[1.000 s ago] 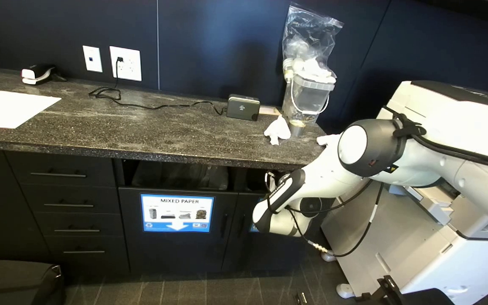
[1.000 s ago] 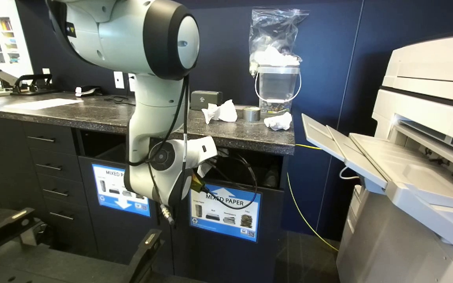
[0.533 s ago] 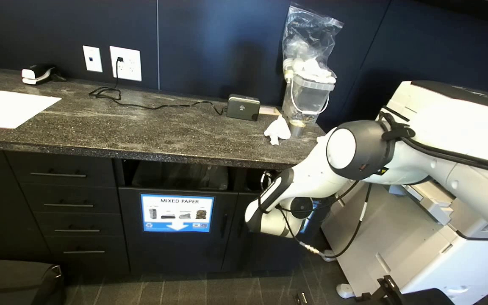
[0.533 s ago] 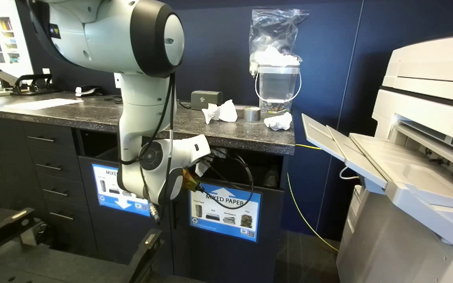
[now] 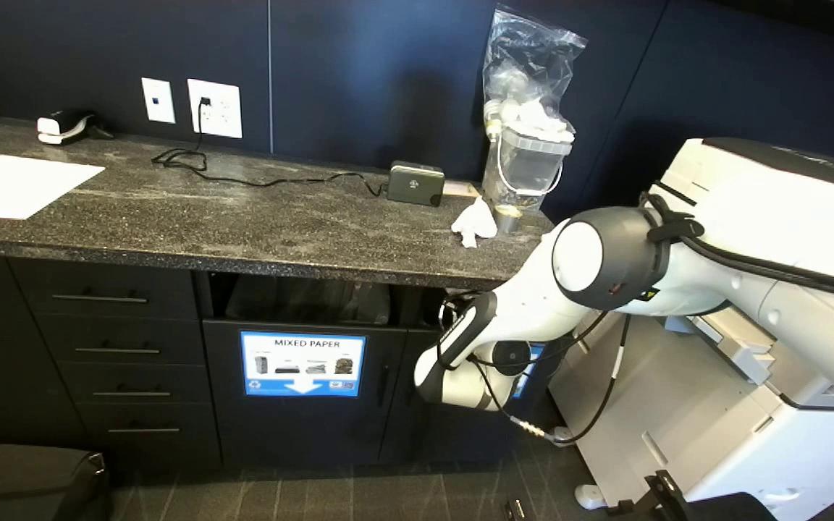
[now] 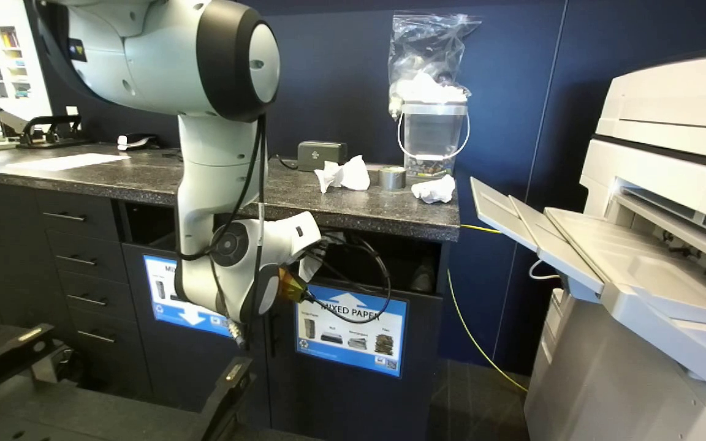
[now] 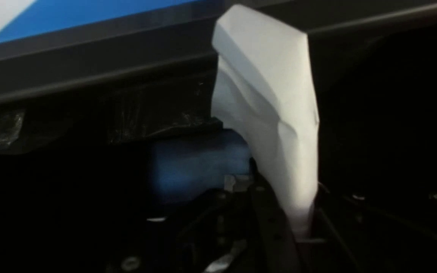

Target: Pick the papers on the counter and put them in the bin

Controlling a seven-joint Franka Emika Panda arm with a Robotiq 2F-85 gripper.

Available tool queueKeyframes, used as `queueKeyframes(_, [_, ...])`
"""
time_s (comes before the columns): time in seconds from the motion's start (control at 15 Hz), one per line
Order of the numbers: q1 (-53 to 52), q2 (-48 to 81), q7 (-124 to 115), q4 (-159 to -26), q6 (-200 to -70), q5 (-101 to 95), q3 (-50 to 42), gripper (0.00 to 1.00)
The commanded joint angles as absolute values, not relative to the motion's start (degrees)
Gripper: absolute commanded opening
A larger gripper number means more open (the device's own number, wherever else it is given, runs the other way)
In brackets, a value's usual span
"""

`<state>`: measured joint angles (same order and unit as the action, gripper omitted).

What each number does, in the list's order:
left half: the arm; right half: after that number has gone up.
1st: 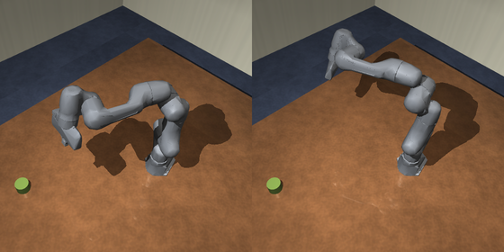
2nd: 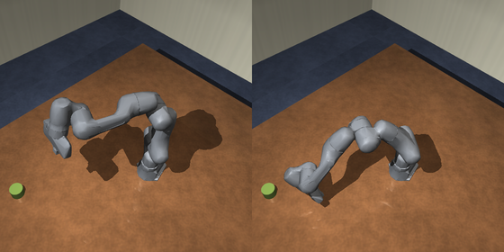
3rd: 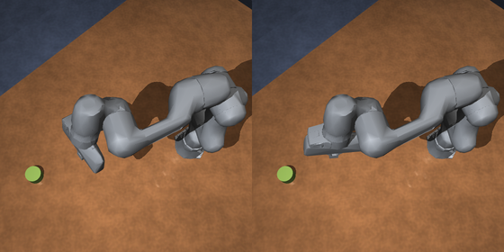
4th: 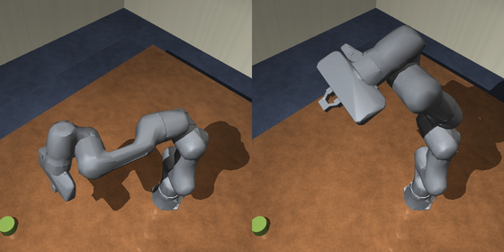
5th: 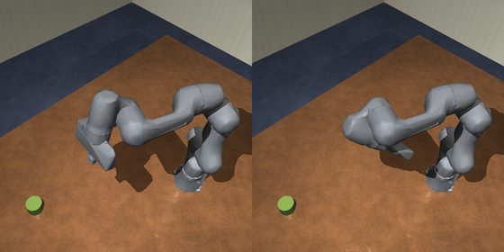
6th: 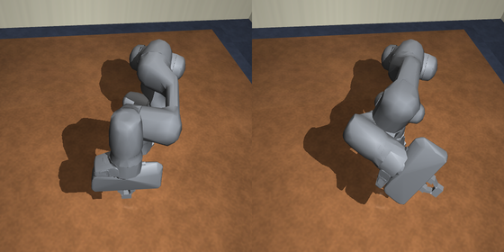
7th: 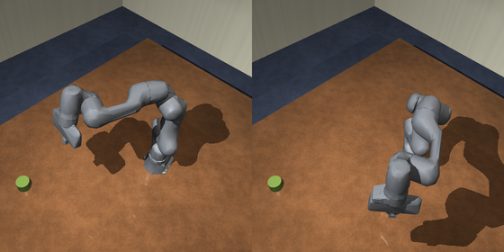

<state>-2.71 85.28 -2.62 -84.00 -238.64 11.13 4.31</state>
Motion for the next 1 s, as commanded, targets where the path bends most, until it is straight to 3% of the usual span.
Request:
queueKeyframes(0.0, [-4.1, 85.3, -0.7, -83.9, -240.3, 11.5, 3.3, 0.13])
queueKeyframes(0.47, [-6.8, 85.3, 4.1, -83.1, -245.7, 16.9, 3.3, 0.08])
queueKeyframes(0.53, [-12.9, 85.3, -1.1, -79.1, -241.8, 22.1, -3.9, 0.09])
queueKeyframes(0.6, [-13.4, 85.2, -0.3, -79.6, -242.2, 23.8, -4.1, 0.08])
queueKeyframes(0.67, [-9.4, 85.2, 4.9, -82.2, -246.3, 22.4, 1.2, 0.08])
queueKeyframes(0.73, [-10.1, 85.2, 4.6, -82.5, -246.4, 23.4, 0.9, 0.08])
queueKeyframes(0.8, [-15.7, 85.3, -0.2, -80.5, -241.8, 27.5, -5.9, 0.08])
queueKeyframes(0.93, [-11.5, 85.2, 5.4, -83.0, -245.1, 25.9, 0.3, 0.07])
